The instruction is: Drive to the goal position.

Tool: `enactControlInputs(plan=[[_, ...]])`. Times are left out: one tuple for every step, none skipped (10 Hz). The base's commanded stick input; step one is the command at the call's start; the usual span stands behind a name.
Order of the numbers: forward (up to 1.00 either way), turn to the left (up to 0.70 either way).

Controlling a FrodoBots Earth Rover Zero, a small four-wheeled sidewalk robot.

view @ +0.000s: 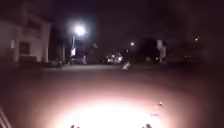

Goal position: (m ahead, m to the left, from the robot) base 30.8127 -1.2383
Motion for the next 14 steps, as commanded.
enactControlInputs(plan=[[1.00, 0.00], [1.00, 0.00], [1.00, 0.00], [1.00, 0.00], [1.00, 0.00], [1.00, 0.00], [1.00, 0.00], [1.00, 0.00], [1.00, 0.00], [1.00, 0.00], [1.00, 0.00], [1.00, 0.00], [1.00, 0.00], [1.00, 0.00]])
